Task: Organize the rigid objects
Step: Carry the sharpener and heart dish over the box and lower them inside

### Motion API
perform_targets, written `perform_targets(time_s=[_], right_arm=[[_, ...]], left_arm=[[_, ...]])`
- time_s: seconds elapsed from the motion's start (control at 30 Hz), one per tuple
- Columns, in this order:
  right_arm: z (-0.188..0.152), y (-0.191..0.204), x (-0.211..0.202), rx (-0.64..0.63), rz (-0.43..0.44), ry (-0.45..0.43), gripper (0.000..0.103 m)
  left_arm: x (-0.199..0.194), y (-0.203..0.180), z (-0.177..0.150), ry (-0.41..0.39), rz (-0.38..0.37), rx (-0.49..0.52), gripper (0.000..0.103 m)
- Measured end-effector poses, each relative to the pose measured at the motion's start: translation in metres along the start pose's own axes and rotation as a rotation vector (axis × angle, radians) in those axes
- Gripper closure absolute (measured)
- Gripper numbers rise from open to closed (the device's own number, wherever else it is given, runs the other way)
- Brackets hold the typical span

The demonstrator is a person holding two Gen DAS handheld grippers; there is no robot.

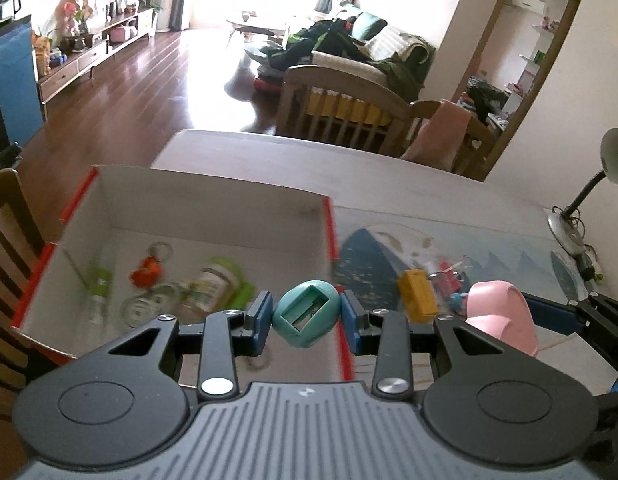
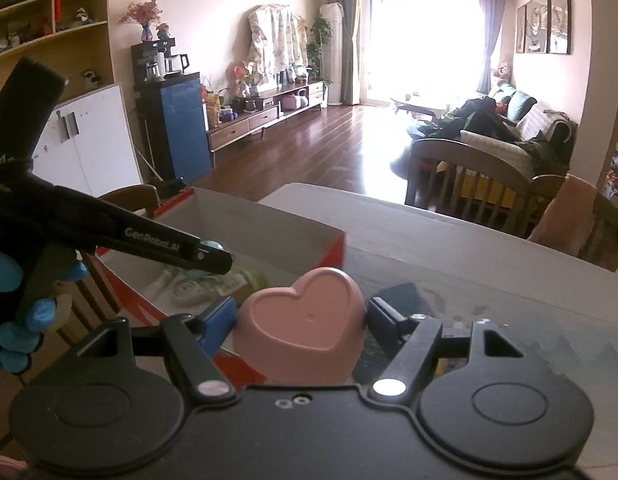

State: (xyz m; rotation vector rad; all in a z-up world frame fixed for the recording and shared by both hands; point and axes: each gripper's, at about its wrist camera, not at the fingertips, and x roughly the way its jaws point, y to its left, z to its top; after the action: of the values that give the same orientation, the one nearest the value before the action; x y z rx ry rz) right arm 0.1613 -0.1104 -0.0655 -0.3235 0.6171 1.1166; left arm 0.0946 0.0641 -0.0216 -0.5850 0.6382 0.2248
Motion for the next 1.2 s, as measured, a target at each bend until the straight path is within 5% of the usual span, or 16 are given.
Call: perform_targets(time_s=[0.63,1.2], right_arm=[[0.023,0.055,0.082,-0.014,0.003,0.080,0.031],[0.020,0.065,0.168,-0.020,-0.049,0.261,0.031]], left_arm=[[0.014,0.103,0.016,0.074,0.063,0.008,0.067],[0.101,0.114,0.045,0.172,0.129,0.088,0.067]])
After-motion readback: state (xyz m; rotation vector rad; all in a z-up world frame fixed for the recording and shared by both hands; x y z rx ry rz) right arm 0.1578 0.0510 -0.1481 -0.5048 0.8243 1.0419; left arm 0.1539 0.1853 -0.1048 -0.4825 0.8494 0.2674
